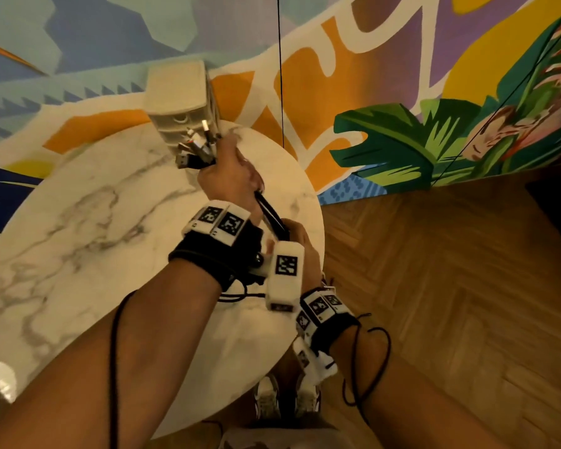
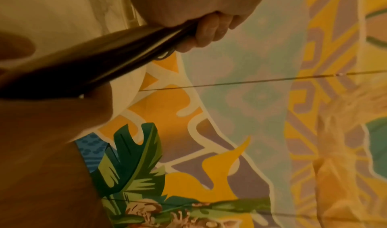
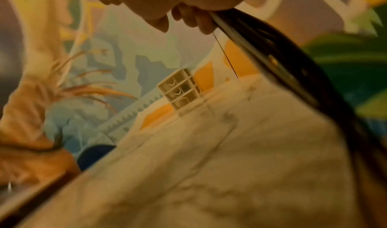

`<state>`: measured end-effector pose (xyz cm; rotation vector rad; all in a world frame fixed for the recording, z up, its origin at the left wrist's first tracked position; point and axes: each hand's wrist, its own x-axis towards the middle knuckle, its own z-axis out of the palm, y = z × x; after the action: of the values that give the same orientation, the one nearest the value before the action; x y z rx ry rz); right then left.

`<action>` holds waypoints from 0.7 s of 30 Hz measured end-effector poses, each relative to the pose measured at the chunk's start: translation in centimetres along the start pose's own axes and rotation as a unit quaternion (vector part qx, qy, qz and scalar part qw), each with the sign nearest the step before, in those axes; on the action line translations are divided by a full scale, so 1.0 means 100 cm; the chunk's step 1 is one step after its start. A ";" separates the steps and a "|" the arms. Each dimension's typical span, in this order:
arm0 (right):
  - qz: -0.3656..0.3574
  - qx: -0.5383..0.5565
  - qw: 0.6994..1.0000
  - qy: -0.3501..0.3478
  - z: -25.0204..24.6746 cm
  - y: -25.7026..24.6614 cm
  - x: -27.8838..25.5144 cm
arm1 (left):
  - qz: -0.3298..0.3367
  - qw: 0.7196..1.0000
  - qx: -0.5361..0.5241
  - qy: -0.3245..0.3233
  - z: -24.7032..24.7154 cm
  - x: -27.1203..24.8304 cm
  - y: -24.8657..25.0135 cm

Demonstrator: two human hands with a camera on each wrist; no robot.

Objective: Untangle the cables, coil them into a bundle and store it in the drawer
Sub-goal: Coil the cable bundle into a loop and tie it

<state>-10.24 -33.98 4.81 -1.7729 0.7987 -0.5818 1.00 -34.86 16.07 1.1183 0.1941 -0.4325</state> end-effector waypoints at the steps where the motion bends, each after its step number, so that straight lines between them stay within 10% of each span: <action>1: -0.059 -0.057 0.997 0.008 -0.005 0.003 0.001 | -0.014 1.000 -0.009 0.015 -0.004 0.005 0.003; 6: -0.209 -0.163 0.964 0.035 -0.029 0.002 0.008 | -0.062 0.996 -0.055 0.035 -0.023 0.024 0.012; 12: 0.079 0.116 0.964 -0.225 -0.052 -0.017 0.014 | -0.105 0.978 -0.060 -0.171 -0.039 0.025 0.018; 21: 0.247 0.271 0.829 -0.423 -0.068 -0.023 0.025 | -0.173 0.786 0.155 -0.573 -0.044 0.003 0.061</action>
<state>-12.85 -39.59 9.16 -1.0406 0.3625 0.3209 4.17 -28.77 19.13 0.9544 -0.7926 -1.4410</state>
